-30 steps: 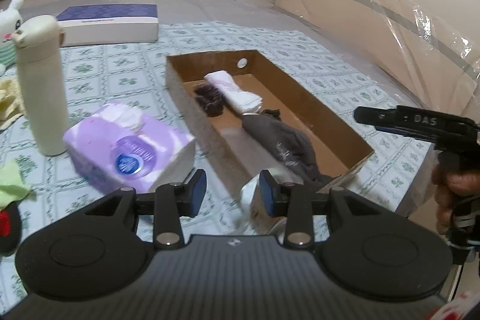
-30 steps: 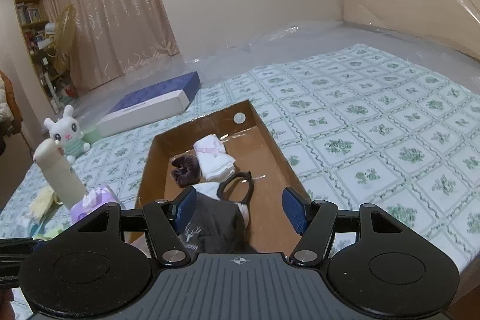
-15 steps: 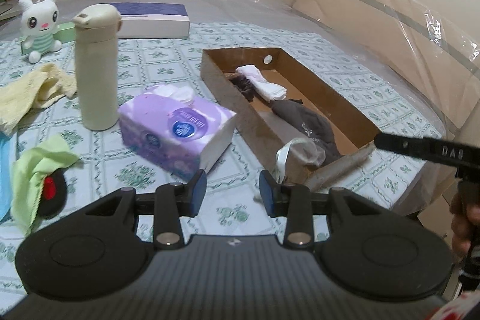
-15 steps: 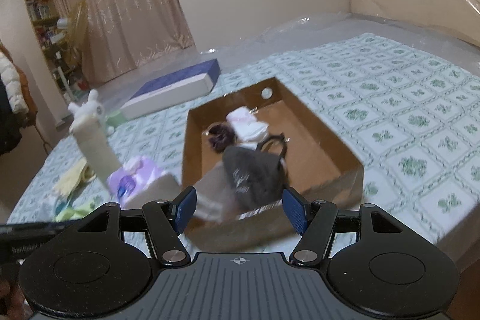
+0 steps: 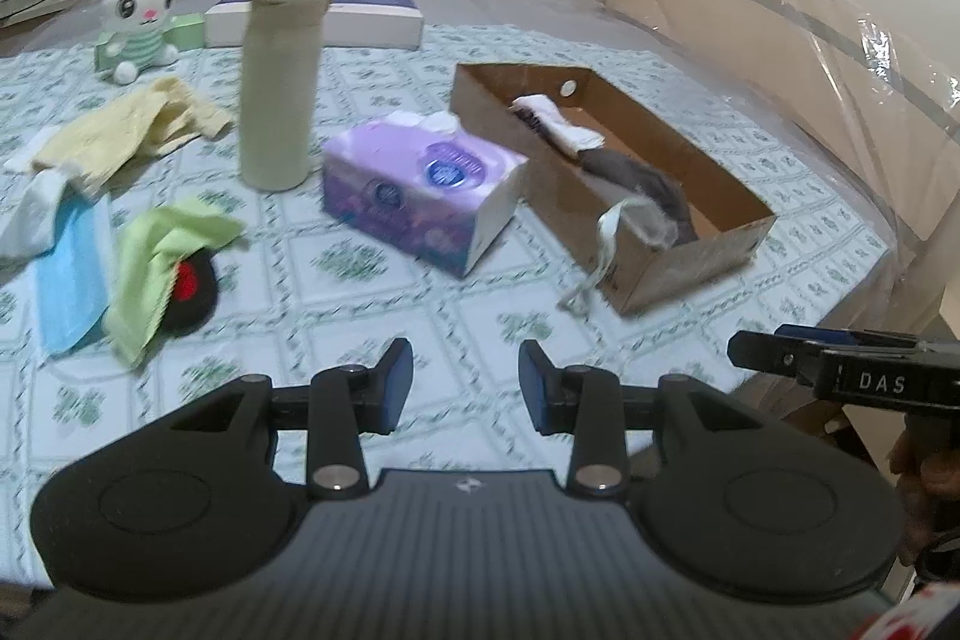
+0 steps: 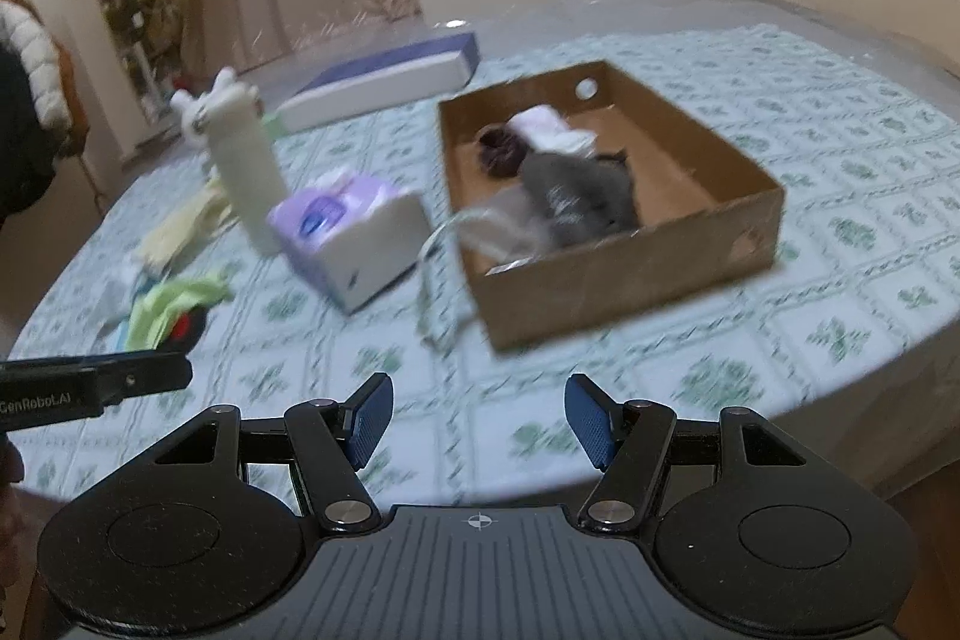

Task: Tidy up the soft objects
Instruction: 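Move both open tools back toward the items on the bed, then grasp the brown scrunchie with the left tool while the right tool grasps the black red-centred pad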

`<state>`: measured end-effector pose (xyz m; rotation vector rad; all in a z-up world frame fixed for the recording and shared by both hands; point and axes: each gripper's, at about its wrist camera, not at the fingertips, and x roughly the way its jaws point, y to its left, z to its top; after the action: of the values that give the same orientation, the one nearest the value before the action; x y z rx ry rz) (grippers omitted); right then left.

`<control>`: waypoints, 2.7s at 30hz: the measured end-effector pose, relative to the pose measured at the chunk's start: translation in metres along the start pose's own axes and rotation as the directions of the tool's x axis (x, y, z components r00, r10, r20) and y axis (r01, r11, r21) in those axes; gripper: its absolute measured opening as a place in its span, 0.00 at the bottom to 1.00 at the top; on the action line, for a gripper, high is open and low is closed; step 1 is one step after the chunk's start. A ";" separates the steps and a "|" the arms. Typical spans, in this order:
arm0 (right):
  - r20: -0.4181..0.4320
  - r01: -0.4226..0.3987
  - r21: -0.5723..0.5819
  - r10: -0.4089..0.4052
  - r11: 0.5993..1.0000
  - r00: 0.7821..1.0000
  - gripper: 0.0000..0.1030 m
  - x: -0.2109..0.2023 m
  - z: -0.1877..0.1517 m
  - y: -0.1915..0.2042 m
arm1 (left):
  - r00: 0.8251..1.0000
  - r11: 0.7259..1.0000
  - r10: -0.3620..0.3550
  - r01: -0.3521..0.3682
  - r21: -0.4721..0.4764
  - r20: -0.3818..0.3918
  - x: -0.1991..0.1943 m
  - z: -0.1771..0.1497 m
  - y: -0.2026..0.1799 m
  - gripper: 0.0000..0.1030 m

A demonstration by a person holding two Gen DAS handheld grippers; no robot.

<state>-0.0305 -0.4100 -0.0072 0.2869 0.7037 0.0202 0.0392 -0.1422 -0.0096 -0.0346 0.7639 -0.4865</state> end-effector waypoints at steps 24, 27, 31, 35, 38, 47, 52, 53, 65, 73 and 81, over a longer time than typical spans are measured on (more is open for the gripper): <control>-0.098 -0.122 -0.255 0.100 0.959 0.990 0.62 0.027 -0.029 0.130 | 0.969 0.963 0.246 -0.244 -0.114 0.004 -0.062 -0.044 0.109 0.34; -0.102 -0.137 -0.277 0.113 0.951 0.988 0.62 0.032 -0.026 0.144 | 0.962 0.954 0.273 -0.269 -0.132 0.010 -0.068 -0.045 0.123 0.34; -0.106 -0.165 -0.308 0.138 0.937 0.985 0.62 0.038 -0.022 0.165 | 0.951 0.940 0.308 -0.302 -0.157 0.018 -0.077 -0.045 0.141 0.34; -0.110 -0.192 -0.341 0.164 0.920 0.980 0.62 0.047 -0.019 0.185 | 0.939 0.925 0.342 -0.332 -0.182 0.024 -0.085 -0.045 0.159 0.34; -0.114 -0.210 -0.360 0.181 0.909 0.977 0.62 0.053 -0.016 0.200 | 0.932 0.916 0.361 -0.350 -0.199 0.022 -0.089 -0.046 0.172 0.35; -0.132 -0.255 -0.422 0.219 0.870 0.967 0.62 0.075 -0.011 0.237 | 0.913 0.890 0.408 -0.394 -0.229 0.013 -0.096 -0.049 0.205 0.36; -0.138 -0.262 -0.446 0.224 0.856 0.965 0.62 0.089 -0.007 0.249 | 0.903 0.877 0.429 -0.415 -0.242 0.007 -0.094 -0.048 0.223 0.37; -0.140 -0.262 -0.451 0.222 0.853 0.965 0.62 0.093 -0.006 0.251 | 0.902 0.875 0.432 -0.418 -0.244 0.006 -0.094 -0.047 0.226 0.37; -0.192 -0.237 -0.456 0.165 0.858 0.967 0.62 0.152 -0.002 0.256 | 0.886 0.863 0.464 -0.457 -0.215 -0.022 -0.070 -0.040 0.273 0.42; -0.222 -0.241 -0.436 0.156 0.867 0.963 0.62 0.185 -0.007 0.259 | 0.868 0.845 0.494 -0.491 -0.211 -0.046 -0.044 -0.032 0.306 0.46; -0.224 -0.232 -0.442 0.143 0.867 0.964 0.62 0.210 -0.010 0.265 | 0.864 0.848 0.500 -0.503 -0.167 -0.061 -0.018 -0.028 0.317 0.47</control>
<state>0.1436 -0.1288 -0.0770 -0.1134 0.8293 0.4043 0.1396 0.1516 -0.0824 0.0041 0.7946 0.0849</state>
